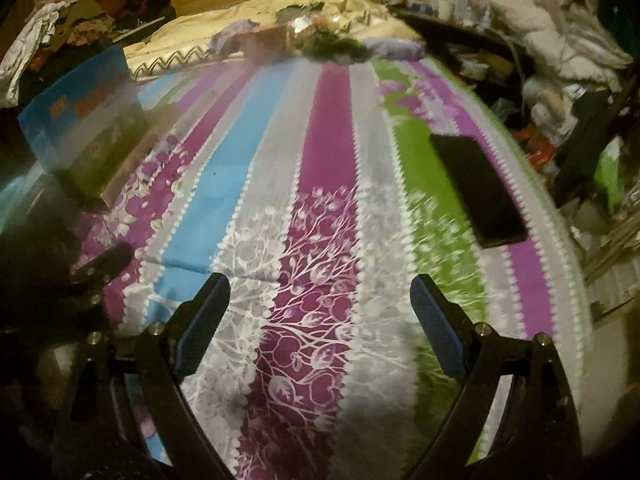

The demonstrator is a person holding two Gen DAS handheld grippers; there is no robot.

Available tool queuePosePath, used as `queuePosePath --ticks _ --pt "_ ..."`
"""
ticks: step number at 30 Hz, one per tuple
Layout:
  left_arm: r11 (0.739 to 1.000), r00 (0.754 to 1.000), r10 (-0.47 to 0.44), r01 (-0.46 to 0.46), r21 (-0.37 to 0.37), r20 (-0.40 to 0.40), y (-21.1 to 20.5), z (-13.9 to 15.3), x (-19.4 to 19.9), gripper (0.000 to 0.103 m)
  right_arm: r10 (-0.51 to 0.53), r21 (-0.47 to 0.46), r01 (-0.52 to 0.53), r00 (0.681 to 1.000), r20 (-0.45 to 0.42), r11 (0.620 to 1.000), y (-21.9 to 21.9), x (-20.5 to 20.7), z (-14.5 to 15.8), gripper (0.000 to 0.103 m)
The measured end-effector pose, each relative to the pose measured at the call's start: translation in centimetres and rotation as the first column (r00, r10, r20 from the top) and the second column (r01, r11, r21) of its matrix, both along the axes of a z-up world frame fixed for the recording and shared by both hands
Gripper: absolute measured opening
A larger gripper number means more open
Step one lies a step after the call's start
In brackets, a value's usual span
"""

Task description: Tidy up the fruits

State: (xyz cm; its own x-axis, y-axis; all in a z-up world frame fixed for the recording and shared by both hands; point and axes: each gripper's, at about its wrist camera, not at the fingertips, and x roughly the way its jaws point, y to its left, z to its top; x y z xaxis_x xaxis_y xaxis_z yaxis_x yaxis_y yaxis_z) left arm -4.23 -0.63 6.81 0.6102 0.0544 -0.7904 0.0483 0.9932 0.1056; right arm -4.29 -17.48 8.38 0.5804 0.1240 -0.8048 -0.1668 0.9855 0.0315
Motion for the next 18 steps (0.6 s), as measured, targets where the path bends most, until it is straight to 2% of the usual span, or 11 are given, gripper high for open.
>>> queuePosePath --ticks 3,6,8,12,18 --pt "1.0 0.999 -0.001 0.002 0.024 -0.039 -0.2 -2.7 0.8 0.103 0.0 -0.026 -0.001 1.0 -0.023 1.0 0.1 0.6 -2.2 0.092" --pt "1.0 0.994 0.007 -0.006 0.015 -0.108 -0.1 -5.5 1.4 0.103 -0.017 -0.038 0.015 0.998 -0.059 0.999 -0.3 0.8 -4.5 0.092" --pt "0.999 0.995 0.026 -0.029 -0.03 -0.093 0.4 -5.9 1.3 0.103 -0.021 -0.037 0.018 0.997 -0.069 0.999 -0.7 0.7 -5.3 0.092" --pt "0.99 0.992 0.031 -0.048 -0.132 -0.124 1.8 -6.4 1.8 0.103 -0.004 -0.048 0.002 0.999 -0.037 0.999 -0.8 -0.1 -5.4 0.097" --pt "0.99 0.993 0.029 -0.044 -0.131 -0.113 2.0 -6.6 1.6 0.103 -0.003 -0.06 0.001 1.0 -0.03 0.998 -1.0 -0.3 -5.7 0.103"
